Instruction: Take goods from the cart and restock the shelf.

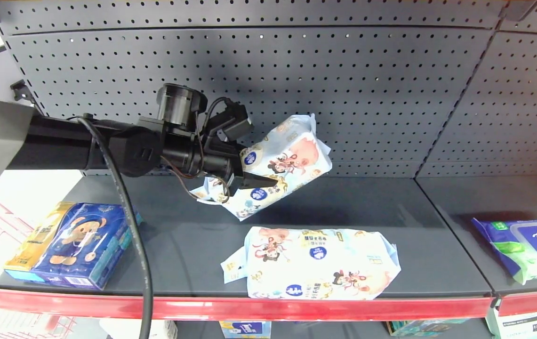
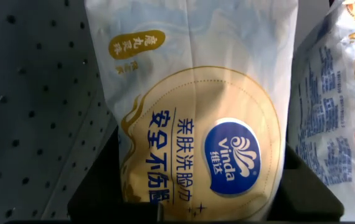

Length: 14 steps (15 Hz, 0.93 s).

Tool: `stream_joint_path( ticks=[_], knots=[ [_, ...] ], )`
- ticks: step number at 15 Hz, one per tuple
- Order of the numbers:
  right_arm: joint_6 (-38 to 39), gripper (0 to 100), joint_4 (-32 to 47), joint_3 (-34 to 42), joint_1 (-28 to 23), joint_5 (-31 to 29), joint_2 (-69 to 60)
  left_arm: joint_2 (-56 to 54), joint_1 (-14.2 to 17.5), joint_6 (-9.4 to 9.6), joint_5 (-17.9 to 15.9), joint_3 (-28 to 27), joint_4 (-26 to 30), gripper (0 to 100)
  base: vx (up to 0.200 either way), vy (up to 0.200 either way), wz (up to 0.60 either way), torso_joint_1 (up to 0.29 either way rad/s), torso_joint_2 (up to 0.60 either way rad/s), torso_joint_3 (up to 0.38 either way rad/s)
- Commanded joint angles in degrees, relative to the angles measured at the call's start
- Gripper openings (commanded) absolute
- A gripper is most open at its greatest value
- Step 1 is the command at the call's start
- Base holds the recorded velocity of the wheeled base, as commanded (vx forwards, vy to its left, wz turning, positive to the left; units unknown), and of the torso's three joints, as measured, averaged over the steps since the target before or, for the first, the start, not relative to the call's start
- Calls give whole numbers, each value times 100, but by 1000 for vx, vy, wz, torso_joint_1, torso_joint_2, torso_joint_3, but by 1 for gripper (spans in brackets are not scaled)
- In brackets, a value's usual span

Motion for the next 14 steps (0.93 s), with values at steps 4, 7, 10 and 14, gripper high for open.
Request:
stream_joint_path(
  ticks=[4,7,10,14],
  knots=[
    [-66,100,-2,77,-4,1,25,270,-213,5,4,-132,-1,0,0,0,0,0,0,0],
    [-66,100,-2,77,-4,1,34,464,-336,5,22,-308,-1,0,0,0,0,0,0,0],
    [-66,100,-2,94,-4,1,25,613,-371,5,31,-466,-1,0,0,0,0,0,0,0],
    [-66,100,-2,121,-4,1,25,692,-450,32,40,-502,-1,100,0,0,0,0,0,0]
  ],
)
